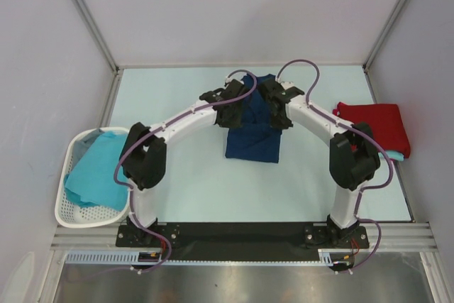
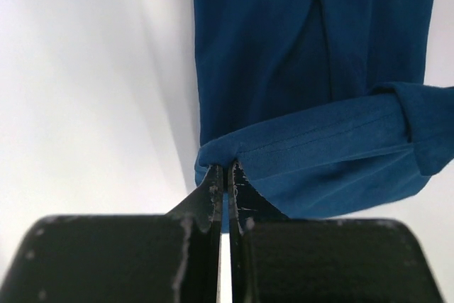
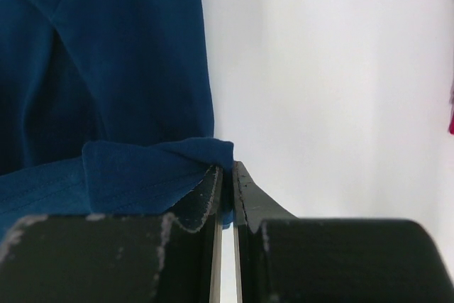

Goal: Fold and stack the t-shirts
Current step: Fold the folded rectangular tshirt in 1/3 of the way

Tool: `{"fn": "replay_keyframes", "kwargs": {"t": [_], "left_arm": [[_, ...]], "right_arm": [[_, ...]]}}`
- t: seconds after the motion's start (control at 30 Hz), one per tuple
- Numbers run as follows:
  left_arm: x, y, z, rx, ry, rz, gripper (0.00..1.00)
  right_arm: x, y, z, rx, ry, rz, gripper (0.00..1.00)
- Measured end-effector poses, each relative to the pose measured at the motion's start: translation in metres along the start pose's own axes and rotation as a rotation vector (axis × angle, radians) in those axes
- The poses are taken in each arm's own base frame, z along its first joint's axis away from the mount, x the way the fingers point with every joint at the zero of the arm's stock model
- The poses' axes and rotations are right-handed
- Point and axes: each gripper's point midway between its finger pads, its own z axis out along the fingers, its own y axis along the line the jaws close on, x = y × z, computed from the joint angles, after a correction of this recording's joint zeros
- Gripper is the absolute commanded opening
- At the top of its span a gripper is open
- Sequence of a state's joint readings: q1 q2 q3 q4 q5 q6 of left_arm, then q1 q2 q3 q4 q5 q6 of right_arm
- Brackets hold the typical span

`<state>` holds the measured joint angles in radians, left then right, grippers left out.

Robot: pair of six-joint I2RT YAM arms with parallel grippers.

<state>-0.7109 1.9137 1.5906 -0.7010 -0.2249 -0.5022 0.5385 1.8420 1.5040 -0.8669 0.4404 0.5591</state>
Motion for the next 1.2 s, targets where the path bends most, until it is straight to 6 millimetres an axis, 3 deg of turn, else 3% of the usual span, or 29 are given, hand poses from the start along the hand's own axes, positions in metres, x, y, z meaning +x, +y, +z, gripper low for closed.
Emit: {"fn": "replay_keyframes", "kwargs": {"t": [0.2, 0.43, 0.8, 0.87, 0.9, 0.97, 1.03, 1.2], "left_arm": [[-0.02, 0.005, 0.022, -0.006, 0.007, -0.021, 0.0], [-0.03, 0.009, 0.044, -0.011, 0.029, -0.027, 0.0], [-0.037, 0.014, 0.072, -0.01, 0.071, -0.04, 0.02], [-0.038, 0.014, 0.072, -0.006, 0.073, -0.036, 0.1], [-0.039, 0.013, 0.072, 0.0, 0.072, -0.031, 0.15], [-0.043, 0.011, 0.072, 0.005, 0.066, -0.029, 0.3], [-0.047, 0.011, 0.071, 0.002, 0.056, -0.026, 0.38], [-0.056, 0.015, 0.064, -0.019, 0.026, -0.028, 0.47]], "right_arm": [[-0.01, 0.005, 0.023, 0.011, 0.022, 0.008, 0.0], [-0.018, 0.015, 0.043, 0.019, 0.037, 0.009, 0.0], [-0.018, 0.021, 0.055, 0.026, 0.05, -0.004, 0.0], [-0.018, 0.021, 0.055, 0.025, 0.049, -0.007, 0.2], [-0.018, 0.021, 0.055, 0.025, 0.049, -0.008, 0.42], [-0.018, 0.021, 0.055, 0.028, 0.048, -0.006, 0.55], [-0.019, 0.019, 0.056, 0.034, 0.045, -0.011, 0.69], [-0.023, 0.017, 0.053, 0.039, 0.031, -0.01, 0.75]]}}
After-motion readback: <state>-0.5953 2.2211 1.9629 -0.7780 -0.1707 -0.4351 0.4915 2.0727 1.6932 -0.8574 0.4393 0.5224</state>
